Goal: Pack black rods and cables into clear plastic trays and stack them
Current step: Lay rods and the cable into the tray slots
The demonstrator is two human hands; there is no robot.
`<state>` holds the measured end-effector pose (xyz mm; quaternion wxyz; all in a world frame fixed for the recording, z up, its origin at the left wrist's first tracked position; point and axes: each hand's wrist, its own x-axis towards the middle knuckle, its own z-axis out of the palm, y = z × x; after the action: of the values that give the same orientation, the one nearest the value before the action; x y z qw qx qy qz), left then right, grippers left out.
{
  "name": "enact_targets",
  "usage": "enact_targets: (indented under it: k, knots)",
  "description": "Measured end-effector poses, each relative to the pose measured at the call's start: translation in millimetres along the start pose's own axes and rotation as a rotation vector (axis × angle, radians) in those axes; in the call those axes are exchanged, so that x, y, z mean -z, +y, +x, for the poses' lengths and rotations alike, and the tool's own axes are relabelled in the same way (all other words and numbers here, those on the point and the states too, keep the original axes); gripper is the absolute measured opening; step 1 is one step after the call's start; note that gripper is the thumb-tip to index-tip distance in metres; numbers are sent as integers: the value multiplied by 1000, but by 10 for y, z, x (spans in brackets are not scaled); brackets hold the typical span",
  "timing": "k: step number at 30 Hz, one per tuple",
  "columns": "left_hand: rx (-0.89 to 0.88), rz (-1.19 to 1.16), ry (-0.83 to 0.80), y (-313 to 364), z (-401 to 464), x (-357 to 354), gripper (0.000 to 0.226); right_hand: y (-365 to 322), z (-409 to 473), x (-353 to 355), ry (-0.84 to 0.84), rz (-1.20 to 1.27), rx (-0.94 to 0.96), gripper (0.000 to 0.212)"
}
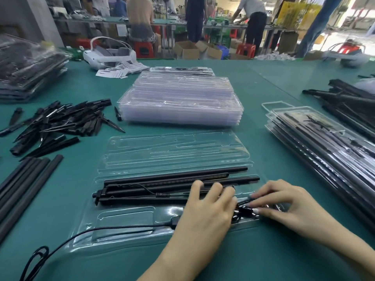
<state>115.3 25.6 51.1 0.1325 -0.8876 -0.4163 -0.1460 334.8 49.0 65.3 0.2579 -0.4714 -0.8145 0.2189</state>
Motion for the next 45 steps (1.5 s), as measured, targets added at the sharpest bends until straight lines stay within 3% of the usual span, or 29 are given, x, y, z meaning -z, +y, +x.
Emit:
enact_targets:
  k: [4,8,13,16,20,29,33,37,45]
  knots:
    - [-55,29,2,13,-17,38,43,-3,125,-21,-23,42,-51,23]
    - [51,-117,70,40,-59,36,31,30,181,-11,-20,92,-62,33]
    - [235,-356,71,-60,-48,72,19,31,111,75,-35,165,-55,22]
    - [250,-335,25,-79,-34,102,17,56,57,214,-118,73,27,23]
    - [203,-313,3,-84,-3,109,7,126,-26,358,-61,-55,8,25]
    - [213,-338,-33,-27,32,53,27,134,40,258,-62,275,-177,19]
    - [227,-463,10,-64,8,33,7,146,83,273,-175,318,-207,22]
    - [296,-686,34,-123,0,-18,29,136,74,256,-197,298,-219,22]
    - [282,-694,30,-111,39,-23,37,63,135,232,-166,168,-239,28]
